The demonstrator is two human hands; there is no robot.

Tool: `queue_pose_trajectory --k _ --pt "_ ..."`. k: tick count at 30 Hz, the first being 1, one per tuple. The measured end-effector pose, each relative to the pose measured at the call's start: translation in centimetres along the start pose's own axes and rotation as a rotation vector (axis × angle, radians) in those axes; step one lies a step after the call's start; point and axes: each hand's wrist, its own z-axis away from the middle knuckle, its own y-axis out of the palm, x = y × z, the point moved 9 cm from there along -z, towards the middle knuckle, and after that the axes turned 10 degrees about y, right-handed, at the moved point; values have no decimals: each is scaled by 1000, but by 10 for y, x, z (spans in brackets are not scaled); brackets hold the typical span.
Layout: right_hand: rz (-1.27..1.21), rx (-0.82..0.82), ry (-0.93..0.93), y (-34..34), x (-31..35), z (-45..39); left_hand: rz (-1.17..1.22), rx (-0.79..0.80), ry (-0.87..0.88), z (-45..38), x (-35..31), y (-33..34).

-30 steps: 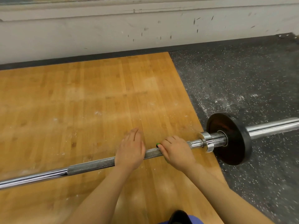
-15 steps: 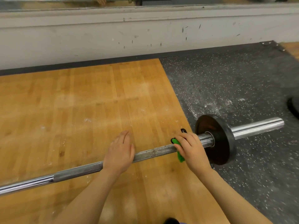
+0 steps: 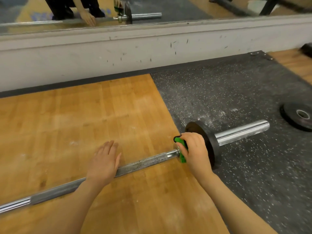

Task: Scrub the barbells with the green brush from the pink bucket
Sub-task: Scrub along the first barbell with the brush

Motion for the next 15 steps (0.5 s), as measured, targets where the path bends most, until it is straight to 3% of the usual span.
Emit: queue_pose_trajectory --k 5,11,15 --pt "100 54 61 43 -13 -19 -74 12 -18 -14 4 -6" --pt "41 147 50 55 -28 -8 -174 41 61 -31 3 -9" --pt "43 101 68 55 -30 4 -109 1 90 -39 -16 -11"
